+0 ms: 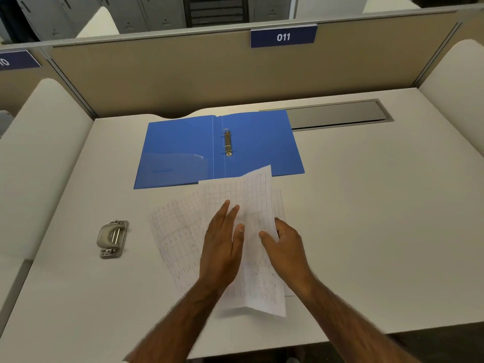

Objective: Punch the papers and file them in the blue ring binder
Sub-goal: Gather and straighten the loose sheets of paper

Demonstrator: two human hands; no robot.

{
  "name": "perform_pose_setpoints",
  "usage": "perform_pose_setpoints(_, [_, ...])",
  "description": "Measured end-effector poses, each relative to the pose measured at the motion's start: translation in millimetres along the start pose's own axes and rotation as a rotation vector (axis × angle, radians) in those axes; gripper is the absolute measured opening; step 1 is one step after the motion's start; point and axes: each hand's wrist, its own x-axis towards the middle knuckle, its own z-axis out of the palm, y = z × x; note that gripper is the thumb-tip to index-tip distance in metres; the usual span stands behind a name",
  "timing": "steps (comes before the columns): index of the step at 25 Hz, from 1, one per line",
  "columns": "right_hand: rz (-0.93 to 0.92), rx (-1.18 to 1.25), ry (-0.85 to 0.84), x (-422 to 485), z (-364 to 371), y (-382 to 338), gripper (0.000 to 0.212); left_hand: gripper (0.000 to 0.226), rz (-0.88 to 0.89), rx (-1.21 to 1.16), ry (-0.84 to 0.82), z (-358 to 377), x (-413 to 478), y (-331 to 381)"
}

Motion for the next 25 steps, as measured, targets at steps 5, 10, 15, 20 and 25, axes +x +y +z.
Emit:
perform_pose_setpoints(5, [0.09,0.076,0.025,31,10,24,0.031,0.07,0.038,0.306,-0.298,27,1,-28])
perform_pose_setpoints(10, [0.097,0.045,-0.015,57,-7,34,0.055,0.07,0.089,0.46,-0.35,41,-3,-41])
perform_pose_setpoints(15, [-0.132,-0.711,-0.148,96,-34,47,0.101,0.072,0.104,0.502,-0.348,44,-8,-41])
perform_pose_setpoints(20, [-0.156,-0.455,-0.204,93,-19,43,0.091,0.074,0.118,0.48,-0.327,44,-7,-40])
perform_pose_setpoints(25, [0.229,0.287,0.214,69,-7,27,0.076,0.072,0.106,0.468,-0.319,47,-7,-43])
